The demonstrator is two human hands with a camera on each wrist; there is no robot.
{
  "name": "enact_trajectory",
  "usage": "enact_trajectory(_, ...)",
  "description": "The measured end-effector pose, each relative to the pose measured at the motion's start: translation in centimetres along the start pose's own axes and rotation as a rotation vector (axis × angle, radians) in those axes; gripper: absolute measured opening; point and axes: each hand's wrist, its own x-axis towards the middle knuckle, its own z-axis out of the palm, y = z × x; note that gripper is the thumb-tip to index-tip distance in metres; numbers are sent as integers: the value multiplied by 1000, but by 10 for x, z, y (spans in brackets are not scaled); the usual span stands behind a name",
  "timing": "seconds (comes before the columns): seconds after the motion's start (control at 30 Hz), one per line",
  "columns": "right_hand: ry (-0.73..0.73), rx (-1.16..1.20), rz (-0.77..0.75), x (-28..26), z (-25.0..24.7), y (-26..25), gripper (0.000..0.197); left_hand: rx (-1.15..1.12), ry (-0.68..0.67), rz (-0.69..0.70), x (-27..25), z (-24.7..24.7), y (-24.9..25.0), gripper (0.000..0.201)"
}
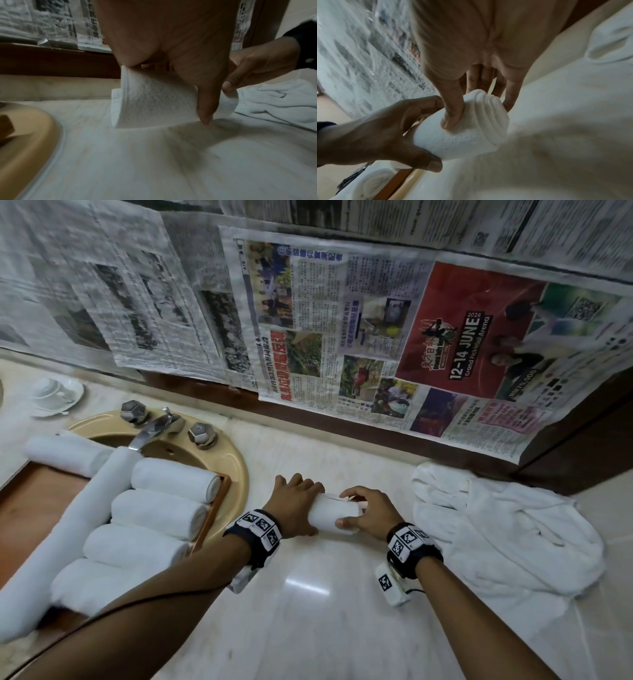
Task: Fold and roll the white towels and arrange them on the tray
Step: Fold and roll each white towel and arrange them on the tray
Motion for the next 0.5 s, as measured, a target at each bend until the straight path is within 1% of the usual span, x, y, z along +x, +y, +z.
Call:
enact_trajectory(0.13, 60, 23, -77, -13, 6, -23, 48, -2, 54, -21, -28, -14, -5, 85)
enact_trajectory(0.2, 68, 57, -103, -20, 12, -33, 47, -5, 83, -32, -47, -22, -11, 88)
enact_trajectory(0.33, 68, 106, -177, -33, 35, -60, 48, 53, 144, -51, -90, -33, -31, 84)
enact_trajectory(0.43, 63, 157, -251, -40, 56, -83, 49, 4, 152, -89, -122, -37, -50, 82)
enact_trajectory(0.5, 55, 176, -299, -43, 70, -96, 45, -31, 144, -127, -143, -40, -65, 82)
